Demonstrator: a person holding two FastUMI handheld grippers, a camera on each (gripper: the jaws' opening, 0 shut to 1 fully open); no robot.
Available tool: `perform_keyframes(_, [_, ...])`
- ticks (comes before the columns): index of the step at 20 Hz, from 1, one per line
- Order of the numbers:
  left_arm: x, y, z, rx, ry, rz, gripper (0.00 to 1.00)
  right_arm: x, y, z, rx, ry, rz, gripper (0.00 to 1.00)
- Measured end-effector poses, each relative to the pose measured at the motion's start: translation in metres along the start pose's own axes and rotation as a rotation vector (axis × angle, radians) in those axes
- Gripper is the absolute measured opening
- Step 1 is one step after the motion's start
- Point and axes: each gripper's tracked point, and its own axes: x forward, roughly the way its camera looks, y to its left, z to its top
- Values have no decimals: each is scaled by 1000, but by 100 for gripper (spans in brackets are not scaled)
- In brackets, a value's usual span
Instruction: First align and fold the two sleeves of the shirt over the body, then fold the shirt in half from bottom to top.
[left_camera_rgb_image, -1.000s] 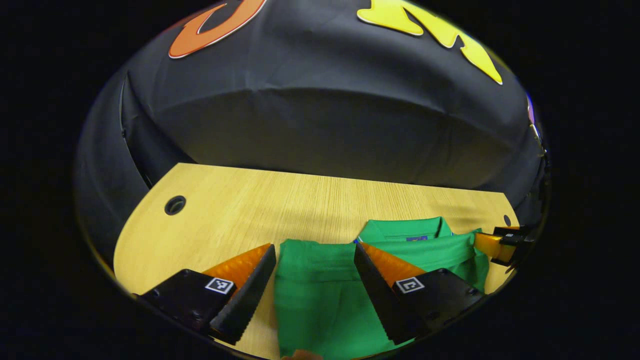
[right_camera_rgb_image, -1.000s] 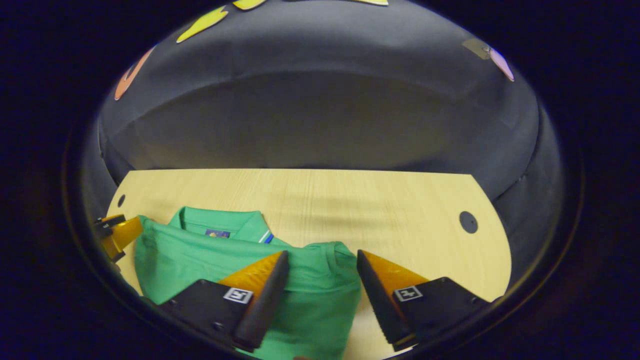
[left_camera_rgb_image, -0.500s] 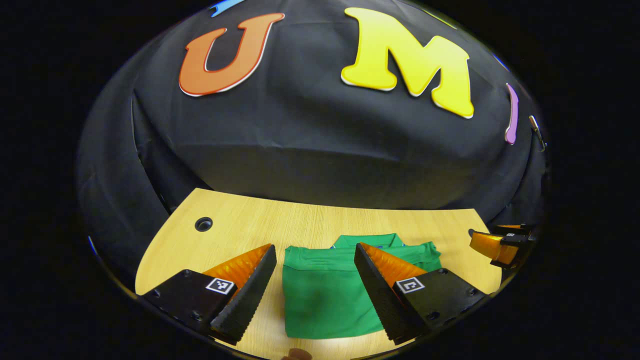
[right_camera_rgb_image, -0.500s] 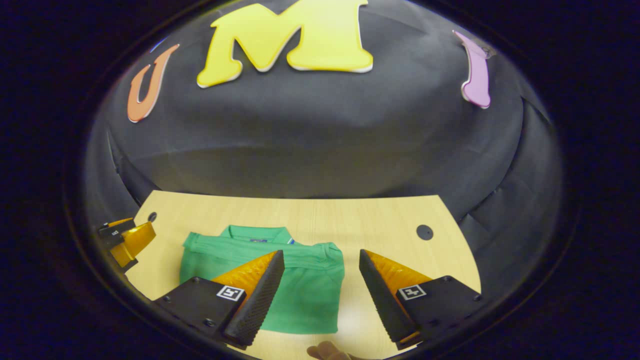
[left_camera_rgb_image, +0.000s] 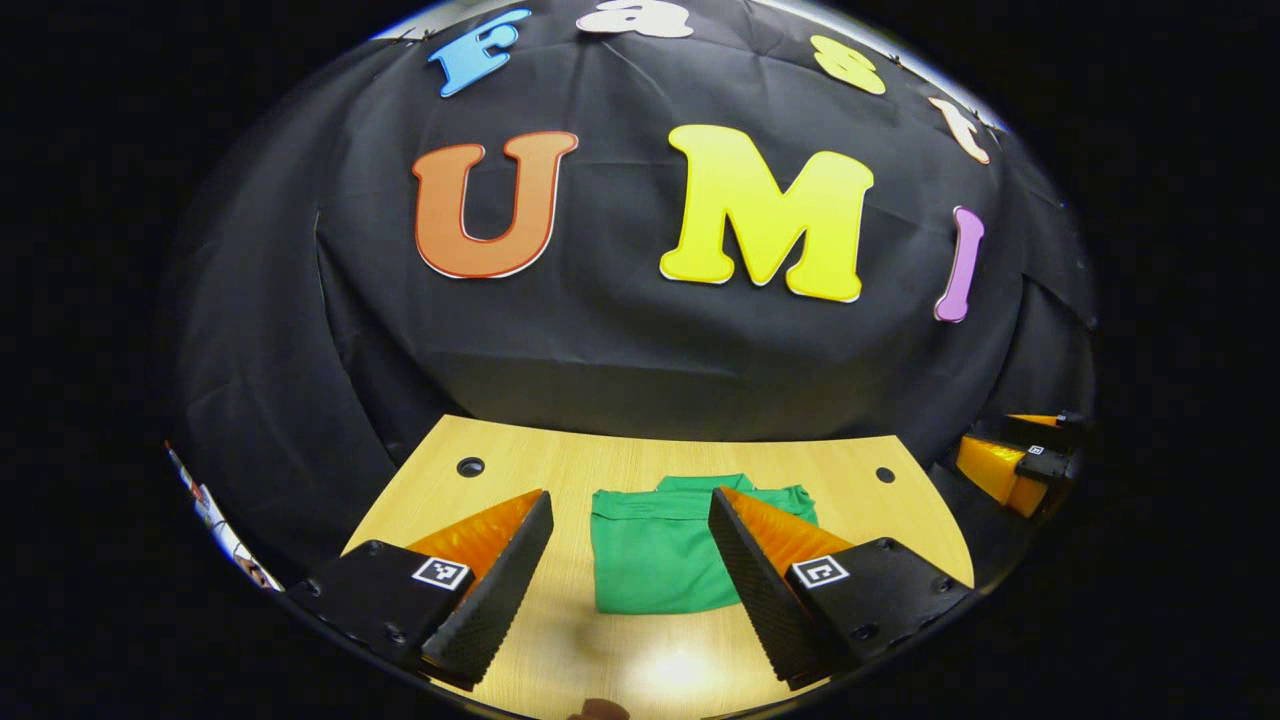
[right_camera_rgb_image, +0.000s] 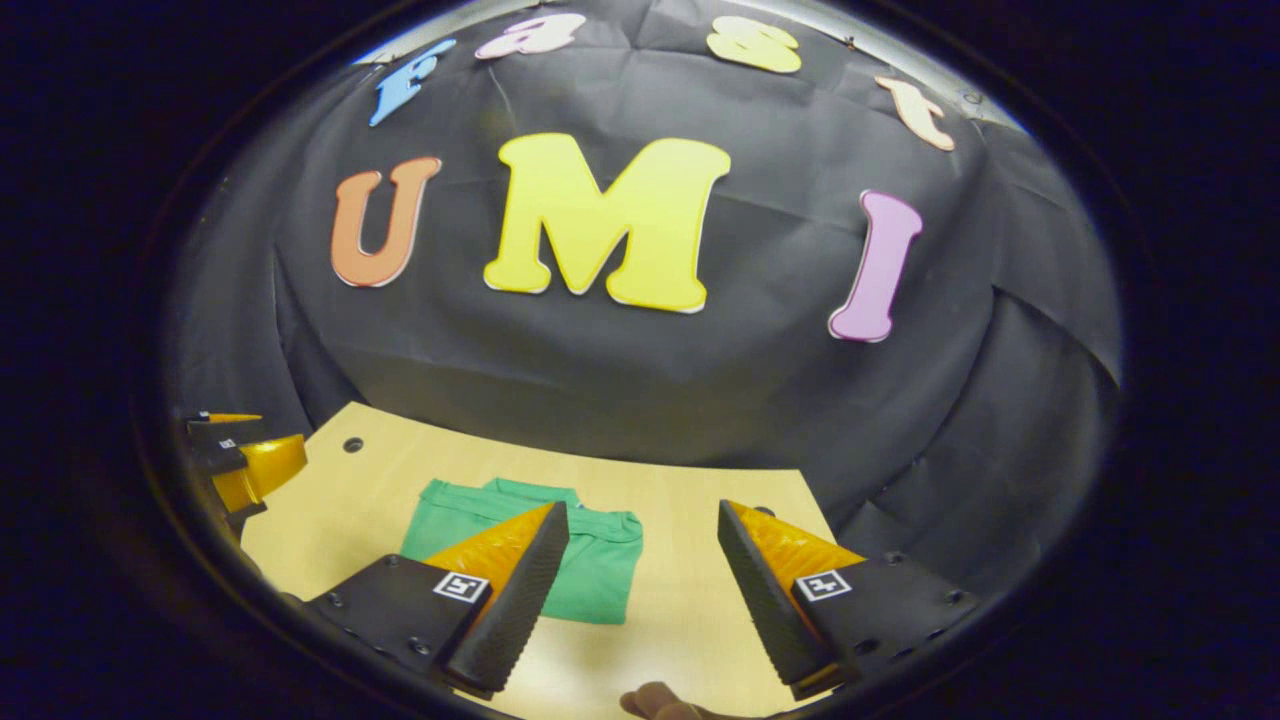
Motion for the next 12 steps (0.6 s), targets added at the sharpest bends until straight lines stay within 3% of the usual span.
perform_keyframes(4, [-46, -2, 10, 20, -71, -5, 100, -51, -2, 0, 43, -56, 26, 95])
perform_keyframes(7, [-73, -4, 15, 42, -112, -1, 100, -89, -6, 21, 106, -167, 26, 95])
perform_keyframes(12, [-111, -16, 32, 65, -224, -9, 100, -141, -5, 34, 141, -319, -19, 94])
